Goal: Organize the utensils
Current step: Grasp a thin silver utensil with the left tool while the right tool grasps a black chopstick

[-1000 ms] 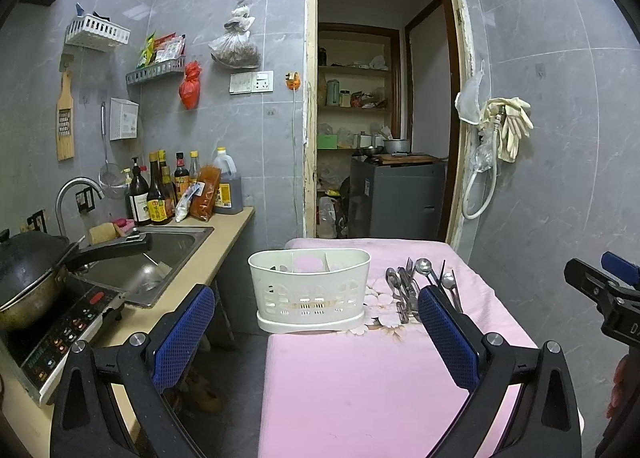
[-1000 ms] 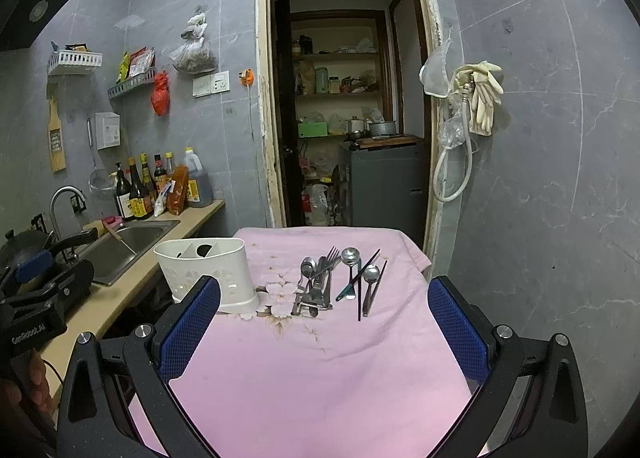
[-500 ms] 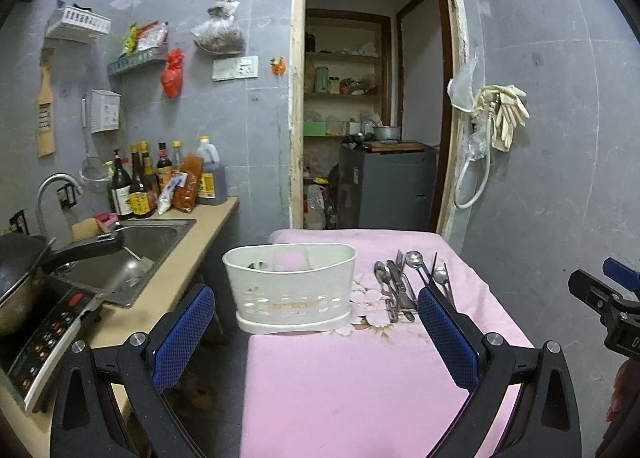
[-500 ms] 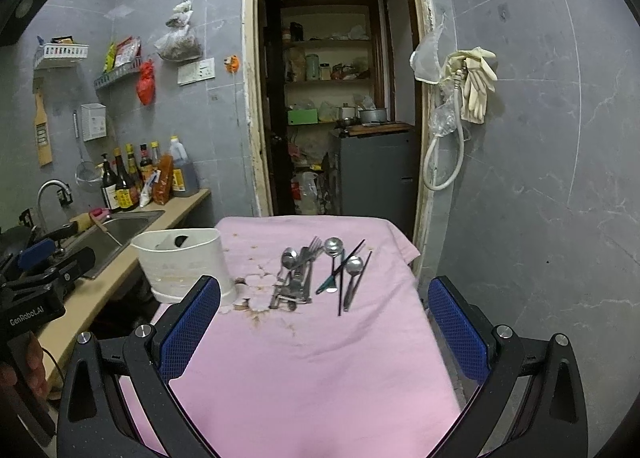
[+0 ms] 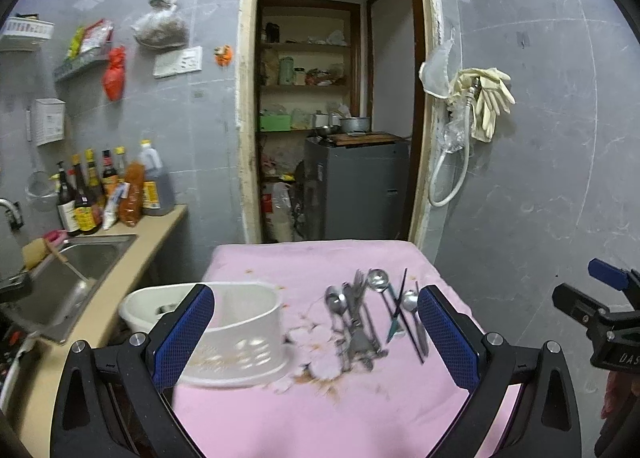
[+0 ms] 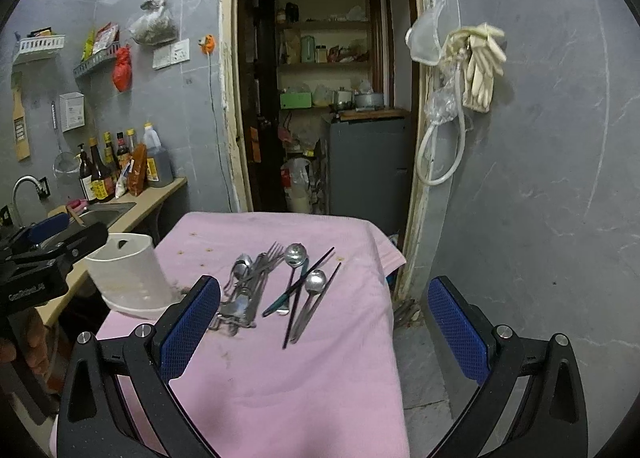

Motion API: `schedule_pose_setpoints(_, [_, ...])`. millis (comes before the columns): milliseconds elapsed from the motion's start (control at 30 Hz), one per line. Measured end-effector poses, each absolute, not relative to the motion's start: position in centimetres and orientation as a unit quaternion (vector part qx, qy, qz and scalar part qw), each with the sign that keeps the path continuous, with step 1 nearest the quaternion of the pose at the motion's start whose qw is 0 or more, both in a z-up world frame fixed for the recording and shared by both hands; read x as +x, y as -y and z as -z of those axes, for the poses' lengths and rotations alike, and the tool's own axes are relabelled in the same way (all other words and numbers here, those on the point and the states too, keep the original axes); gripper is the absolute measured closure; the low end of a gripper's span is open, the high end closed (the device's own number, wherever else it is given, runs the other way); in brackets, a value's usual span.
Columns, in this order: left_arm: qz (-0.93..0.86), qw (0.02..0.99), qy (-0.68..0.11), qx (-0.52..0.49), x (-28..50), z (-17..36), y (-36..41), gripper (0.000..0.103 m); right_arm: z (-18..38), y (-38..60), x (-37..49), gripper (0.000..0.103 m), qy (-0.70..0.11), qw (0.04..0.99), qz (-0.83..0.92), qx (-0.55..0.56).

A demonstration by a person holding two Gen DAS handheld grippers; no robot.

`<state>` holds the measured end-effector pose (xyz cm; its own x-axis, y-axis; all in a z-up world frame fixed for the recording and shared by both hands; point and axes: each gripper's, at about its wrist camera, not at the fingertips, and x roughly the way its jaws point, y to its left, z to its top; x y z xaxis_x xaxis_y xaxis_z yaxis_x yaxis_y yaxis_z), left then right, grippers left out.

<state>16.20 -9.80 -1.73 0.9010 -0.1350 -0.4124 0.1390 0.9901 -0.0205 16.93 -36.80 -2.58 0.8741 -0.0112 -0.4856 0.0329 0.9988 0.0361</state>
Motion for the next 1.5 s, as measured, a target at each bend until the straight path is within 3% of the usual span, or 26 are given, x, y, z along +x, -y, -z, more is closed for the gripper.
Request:
schedule_pose_setpoints(167, [0.087, 0.970, -0.229, 0.005, 20.9, 3.2, 12.8, 0.001, 5.0, 38.9, 21.0, 0.002, -0.269, 0.962, -0.002, 0.039])
schedule_pose_setpoints(400, [0.114, 0.961, -0.251, 0.016, 27.1, 5.7, 16.4, 0.002, 9.1, 40.7, 27.6, 0.029, -0.308, 0.948, -0.022, 0.073])
schedule_pose_setpoints(567, [0.140, 0.946, -0.293, 0.029, 31.5, 8.4, 18.1, 0.019, 12.7, 41.2, 32.0, 0.050, -0.345, 0.933, -0.037, 0.094])
schedule_pose_setpoints(633, [0.153, 0.935, -0.318, 0.032, 33.3, 9.8, 18.9, 0.030, 14.2, 41.2, 33.5, 0.059, -0.358, 0.927, -0.046, 0.100])
schedule_pose_setpoints(733, [0.168, 0.922, -0.348, 0.033, 35.6, 11.8, 19.8, 0.042, 16.4, 41.5, 35.6, 0.065, -0.378, 0.916, -0.063, 0.118])
schedule_pose_setpoints(900, [0.182, 0.901, -0.391, 0.038, 38.9, 14.6, 20.7, 0.061, 19.4, 41.5, 38.7, 0.072, -0.397, 0.902, -0.095, 0.142])
schedule_pose_setpoints(1133, [0.190, 0.881, -0.428, 0.061, 42.2, 16.6, 21.4, 0.078, 22.1, 40.7, 43.4, 0.078, -0.419, 0.873, -0.146, 0.203])
schedule_pose_setpoints(1300, [0.208, 0.864, -0.456, 0.045, 43.9, 17.4, 21.2, 0.086, 23.9, 39.6, 46.4, 0.078, -0.447, 0.847, -0.171, 0.230])
schedule_pose_setpoints(1500, [0.208, 0.848, -0.487, 0.039, 45.9, 18.2, 20.9, 0.088, 25.8, 38.7, 48.2, 0.081, -0.474, 0.824, -0.179, 0.253])
